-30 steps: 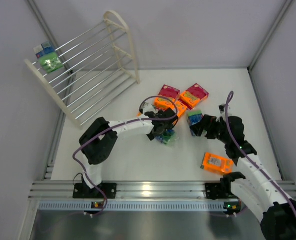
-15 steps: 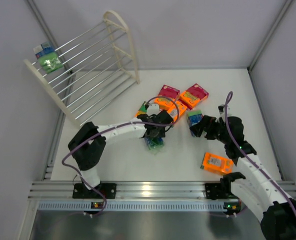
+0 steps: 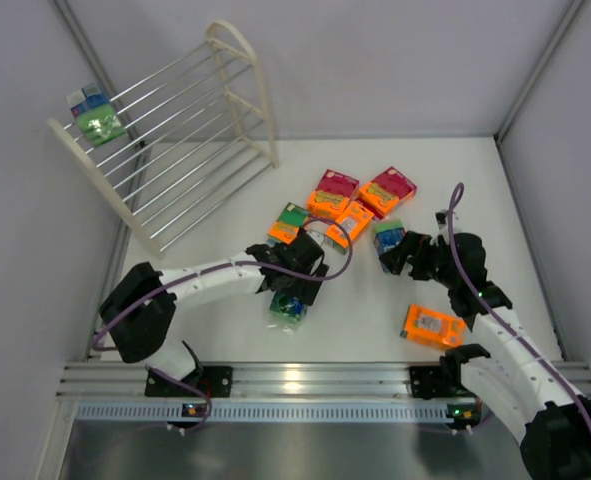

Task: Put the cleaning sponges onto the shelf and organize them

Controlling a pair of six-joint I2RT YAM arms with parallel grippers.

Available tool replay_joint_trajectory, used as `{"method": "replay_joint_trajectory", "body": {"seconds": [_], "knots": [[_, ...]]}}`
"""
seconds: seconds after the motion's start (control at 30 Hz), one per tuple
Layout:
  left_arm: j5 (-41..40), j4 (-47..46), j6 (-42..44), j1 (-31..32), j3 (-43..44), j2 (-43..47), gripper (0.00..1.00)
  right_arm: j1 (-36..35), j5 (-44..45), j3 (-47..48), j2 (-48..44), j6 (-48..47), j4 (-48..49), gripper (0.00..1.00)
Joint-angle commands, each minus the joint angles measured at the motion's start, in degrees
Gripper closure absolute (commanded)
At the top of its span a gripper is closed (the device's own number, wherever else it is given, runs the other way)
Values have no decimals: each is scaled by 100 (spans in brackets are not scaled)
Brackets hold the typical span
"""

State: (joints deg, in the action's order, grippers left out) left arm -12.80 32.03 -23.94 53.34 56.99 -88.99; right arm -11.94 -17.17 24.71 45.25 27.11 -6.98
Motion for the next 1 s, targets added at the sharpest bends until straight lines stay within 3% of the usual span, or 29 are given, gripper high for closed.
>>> {"method": "replay_joint_trajectory", "body": {"seconds": [0.0,0.3,0.63,0.97], "knots": [[-64,-321,136,-8,66,-22,4,-97,126,-1,-87,22,-22,1],[-504,304,-1725,36,278,180,2,-98,196,-142,-333,136,-58,1],[-698,444,-2052,659,23,189,2,-97,82,-54,-8,198,74,1],[-856,866,-2579,818,-258,532,2,-98,3,-36,124,215,145,1]]}}
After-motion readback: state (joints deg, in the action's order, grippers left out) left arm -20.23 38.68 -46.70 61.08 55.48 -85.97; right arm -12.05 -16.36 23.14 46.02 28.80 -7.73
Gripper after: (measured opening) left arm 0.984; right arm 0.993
